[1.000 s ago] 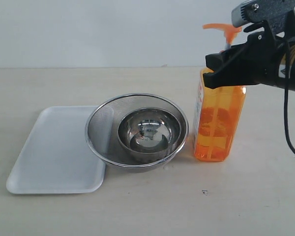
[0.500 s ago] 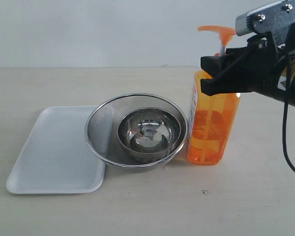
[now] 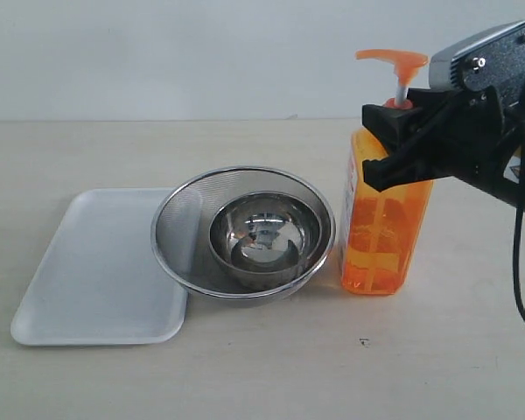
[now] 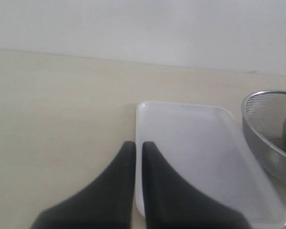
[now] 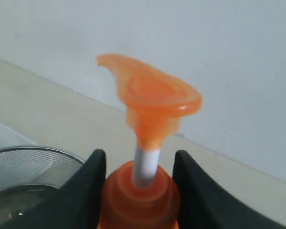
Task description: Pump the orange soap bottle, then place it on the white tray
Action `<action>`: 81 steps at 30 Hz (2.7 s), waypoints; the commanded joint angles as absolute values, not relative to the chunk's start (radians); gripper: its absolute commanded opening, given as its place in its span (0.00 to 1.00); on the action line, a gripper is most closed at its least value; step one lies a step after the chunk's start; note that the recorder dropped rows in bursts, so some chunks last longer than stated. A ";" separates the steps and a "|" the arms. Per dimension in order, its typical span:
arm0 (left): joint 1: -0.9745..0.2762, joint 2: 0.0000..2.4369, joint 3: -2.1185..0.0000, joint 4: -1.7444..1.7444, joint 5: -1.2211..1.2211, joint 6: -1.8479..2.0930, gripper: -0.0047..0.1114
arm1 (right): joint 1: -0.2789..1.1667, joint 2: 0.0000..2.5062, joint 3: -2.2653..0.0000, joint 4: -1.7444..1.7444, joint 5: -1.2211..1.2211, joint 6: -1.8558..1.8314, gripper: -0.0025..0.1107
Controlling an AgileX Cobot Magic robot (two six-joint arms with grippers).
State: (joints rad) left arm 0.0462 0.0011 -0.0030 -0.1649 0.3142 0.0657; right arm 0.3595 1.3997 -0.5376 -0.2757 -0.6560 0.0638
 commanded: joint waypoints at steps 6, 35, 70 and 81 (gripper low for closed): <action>0.049 0.000 0.000 -0.176 0.312 0.060 0.08 | 0.359 1.406 -0.521 -0.109 -0.616 0.010 0.02; 0.049 0.000 0.000 -0.176 0.312 0.060 0.08 | 0.359 1.406 -0.521 -0.111 -0.609 -0.037 0.02; 0.049 0.000 0.000 -0.176 0.312 0.060 0.08 | 0.359 1.406 -0.523 -0.394 -0.480 0.080 0.02; 0.049 0.000 0.000 -0.176 0.312 0.060 0.08 | 0.359 1.406 -0.523 -0.316 -0.443 0.043 0.53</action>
